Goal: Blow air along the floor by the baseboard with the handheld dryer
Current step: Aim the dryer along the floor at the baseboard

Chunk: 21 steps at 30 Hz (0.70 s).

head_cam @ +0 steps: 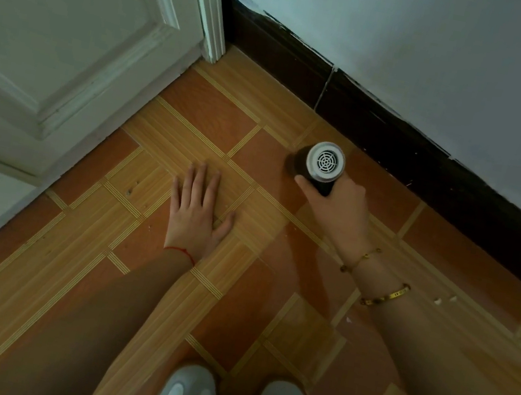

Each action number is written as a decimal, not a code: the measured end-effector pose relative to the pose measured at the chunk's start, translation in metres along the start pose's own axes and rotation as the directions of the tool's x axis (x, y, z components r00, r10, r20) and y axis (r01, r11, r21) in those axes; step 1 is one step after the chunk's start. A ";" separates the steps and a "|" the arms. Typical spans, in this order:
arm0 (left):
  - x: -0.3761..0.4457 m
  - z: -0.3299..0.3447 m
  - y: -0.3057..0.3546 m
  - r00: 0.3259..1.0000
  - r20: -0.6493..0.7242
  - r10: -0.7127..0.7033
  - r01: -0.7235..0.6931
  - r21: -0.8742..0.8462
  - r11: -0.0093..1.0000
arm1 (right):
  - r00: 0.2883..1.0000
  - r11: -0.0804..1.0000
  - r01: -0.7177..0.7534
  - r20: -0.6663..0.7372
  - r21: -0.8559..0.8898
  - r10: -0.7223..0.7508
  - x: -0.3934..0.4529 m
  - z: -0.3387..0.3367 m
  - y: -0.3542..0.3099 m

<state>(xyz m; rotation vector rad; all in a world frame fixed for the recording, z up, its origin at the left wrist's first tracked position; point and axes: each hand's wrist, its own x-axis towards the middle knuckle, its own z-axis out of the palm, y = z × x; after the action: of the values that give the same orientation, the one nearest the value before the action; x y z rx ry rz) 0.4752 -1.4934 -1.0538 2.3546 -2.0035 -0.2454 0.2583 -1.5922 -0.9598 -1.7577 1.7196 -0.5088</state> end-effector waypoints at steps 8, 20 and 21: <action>0.000 -0.001 -0.005 1.000 -0.027 0.016 -0.018 -0.066 0.998 | 0.959 0.990 0.094 0.259 0.105 -0.119 -0.016 0.010 -0.004; -0.005 0.005 -0.027 0.996 -0.081 0.045 -0.050 -0.062 0.997 | 0.975 0.986 0.163 0.150 0.036 -0.166 0.029 0.029 -0.025; -0.005 0.005 -0.027 0.995 -0.084 0.046 -0.051 -0.054 0.997 | 0.976 0.985 0.166 0.139 0.039 -0.170 0.037 0.032 -0.030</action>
<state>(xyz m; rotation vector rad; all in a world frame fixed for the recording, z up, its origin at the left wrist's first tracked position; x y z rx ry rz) 0.5001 -1.4841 -1.0618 2.2418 -1.9868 -0.1963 0.3041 -1.6248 -0.9689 -1.8825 1.4685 -0.4646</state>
